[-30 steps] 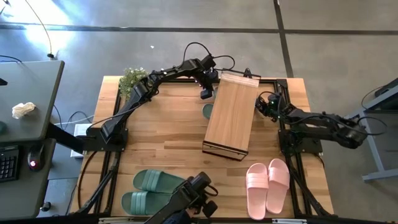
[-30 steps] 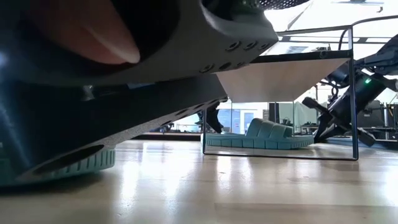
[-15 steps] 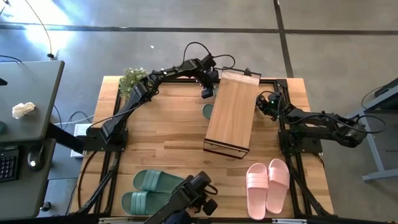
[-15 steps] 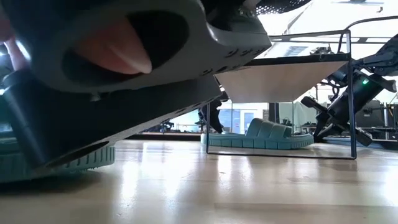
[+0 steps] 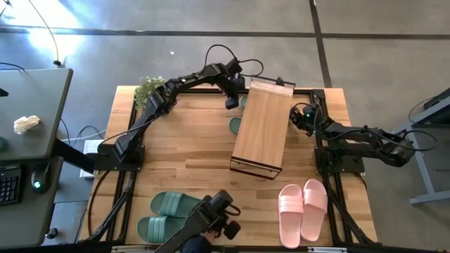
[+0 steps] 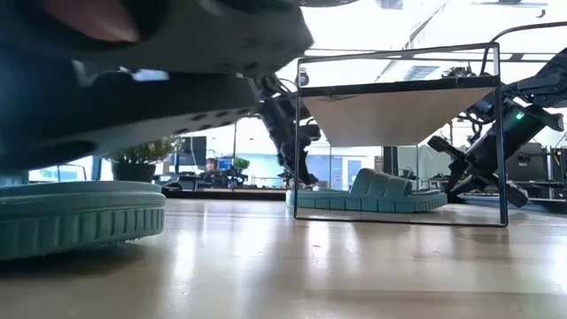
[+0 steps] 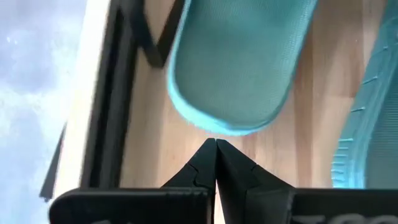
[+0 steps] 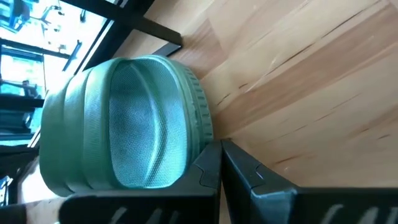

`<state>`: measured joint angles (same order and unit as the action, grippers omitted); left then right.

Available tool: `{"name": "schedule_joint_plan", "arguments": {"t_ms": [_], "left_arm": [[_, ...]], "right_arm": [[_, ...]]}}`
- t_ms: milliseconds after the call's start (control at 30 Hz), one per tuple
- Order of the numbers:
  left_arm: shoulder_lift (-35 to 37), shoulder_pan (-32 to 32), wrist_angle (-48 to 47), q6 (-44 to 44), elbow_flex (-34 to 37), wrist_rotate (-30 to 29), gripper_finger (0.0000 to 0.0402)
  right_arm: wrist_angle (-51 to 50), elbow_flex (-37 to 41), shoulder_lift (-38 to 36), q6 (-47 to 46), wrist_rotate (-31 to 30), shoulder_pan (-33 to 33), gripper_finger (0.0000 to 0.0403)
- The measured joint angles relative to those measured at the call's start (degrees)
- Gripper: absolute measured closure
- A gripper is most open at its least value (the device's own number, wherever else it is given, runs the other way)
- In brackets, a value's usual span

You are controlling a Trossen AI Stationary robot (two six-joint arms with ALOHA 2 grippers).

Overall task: Pick and place slides into the shelf
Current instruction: Adjust the green slides under the shelf

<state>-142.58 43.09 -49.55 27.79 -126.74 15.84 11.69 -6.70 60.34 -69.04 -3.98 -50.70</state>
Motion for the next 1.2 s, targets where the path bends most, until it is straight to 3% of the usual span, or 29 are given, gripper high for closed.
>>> {"name": "schedule_joint_plan", "arguments": {"t_ms": [300,633,900,1200], "left_arm": [[0.0,0.8,-9.6,3.8,0.0,-0.4,0.0402],[3.4,0.7,-21.9,11.1,0.0,0.3,0.0402],[6.0,0.4,-31.6,18.7,0.0,8.1,0.0402],[6.0,-0.9,-33.6,26.3,0.0,15.2,0.0402]], "right_arm": [[-4.0,0.0,-2.3,-0.7,-1.1,1.1,0.0403],[-13.2,0.0,-11.6,-0.7,-1.4,1.7,0.0403],[-20.8,0.0,-21.1,4.9,6.0,1.7,0.0403],[-34.3,-0.8,-32.9,15.9,14.5,1.7,0.0403]]}}
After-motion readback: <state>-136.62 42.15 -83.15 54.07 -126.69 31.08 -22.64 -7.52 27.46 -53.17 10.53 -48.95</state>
